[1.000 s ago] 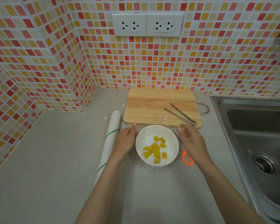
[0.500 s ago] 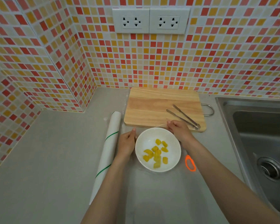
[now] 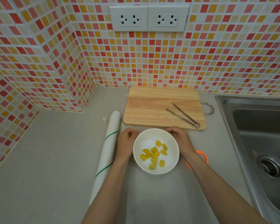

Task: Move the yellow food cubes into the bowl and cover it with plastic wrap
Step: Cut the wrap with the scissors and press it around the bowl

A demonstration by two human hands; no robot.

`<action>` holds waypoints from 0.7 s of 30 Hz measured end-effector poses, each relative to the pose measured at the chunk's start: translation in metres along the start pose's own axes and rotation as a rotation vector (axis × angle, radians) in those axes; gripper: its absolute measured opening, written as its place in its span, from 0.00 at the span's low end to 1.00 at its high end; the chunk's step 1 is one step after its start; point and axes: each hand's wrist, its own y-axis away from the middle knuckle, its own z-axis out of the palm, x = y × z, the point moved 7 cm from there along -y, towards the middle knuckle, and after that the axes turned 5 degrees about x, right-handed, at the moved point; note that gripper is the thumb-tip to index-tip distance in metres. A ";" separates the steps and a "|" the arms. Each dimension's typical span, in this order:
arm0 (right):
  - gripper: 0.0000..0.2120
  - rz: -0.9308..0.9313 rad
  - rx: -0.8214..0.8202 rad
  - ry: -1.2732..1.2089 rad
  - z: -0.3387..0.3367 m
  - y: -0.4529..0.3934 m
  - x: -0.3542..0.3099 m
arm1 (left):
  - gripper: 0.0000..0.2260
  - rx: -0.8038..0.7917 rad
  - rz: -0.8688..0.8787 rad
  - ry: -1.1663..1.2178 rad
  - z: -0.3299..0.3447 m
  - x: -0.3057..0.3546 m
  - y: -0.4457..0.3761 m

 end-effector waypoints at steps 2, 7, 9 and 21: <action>0.05 -0.018 0.012 0.074 0.000 -0.001 0.004 | 0.10 0.048 0.027 0.012 -0.001 0.002 0.002; 0.07 -0.129 -0.043 0.236 0.000 -0.004 -0.001 | 0.05 0.086 0.116 -0.064 -0.003 0.009 0.001; 0.09 -0.228 -0.088 0.332 0.003 -0.005 -0.011 | 0.07 0.060 0.214 -0.180 -0.002 0.017 0.000; 0.24 0.054 -0.111 -0.266 0.006 0.053 -0.023 | 0.18 0.094 0.084 0.231 -0.004 0.005 0.089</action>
